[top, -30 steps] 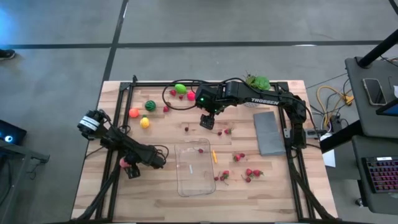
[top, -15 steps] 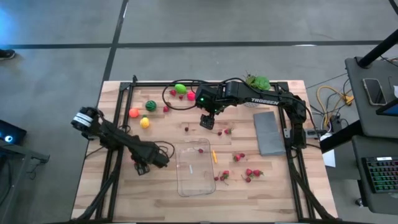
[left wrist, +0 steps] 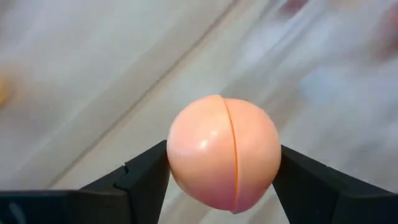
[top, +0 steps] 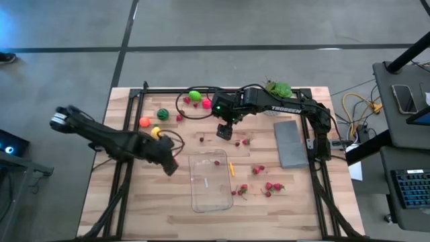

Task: Pick and placing Produce into tupperware
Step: Put the light orange peach into the transparent bin

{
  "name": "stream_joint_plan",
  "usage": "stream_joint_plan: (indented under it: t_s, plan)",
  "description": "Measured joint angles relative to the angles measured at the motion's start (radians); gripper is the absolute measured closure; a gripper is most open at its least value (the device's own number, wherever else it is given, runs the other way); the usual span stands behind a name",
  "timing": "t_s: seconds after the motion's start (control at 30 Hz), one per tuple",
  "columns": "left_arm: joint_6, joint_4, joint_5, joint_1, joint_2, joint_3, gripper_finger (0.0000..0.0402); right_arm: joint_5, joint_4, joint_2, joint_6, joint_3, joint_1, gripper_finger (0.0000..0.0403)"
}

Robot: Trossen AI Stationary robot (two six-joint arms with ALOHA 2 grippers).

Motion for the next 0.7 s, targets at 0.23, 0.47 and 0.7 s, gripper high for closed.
stream_joint_plan:
  t_s: [0.23,0.47,0.7]
  plan:
    - [0.179,0.338,-0.184,0.011,-0.042,-0.001,0.0158,0.000,-0.087,0.000,-0.017,0.000,0.000,0.0115]
    - [0.352,0.410,-0.139,0.026,0.149,0.035,0.0158,0.000,-0.266,0.000,-0.015,0.000,0.007,0.0115]
    - [0.409,0.436,-0.070,0.033,0.302,0.135,0.0158,0.000,-0.304,-0.034,0.018,0.000,0.043,0.0115]
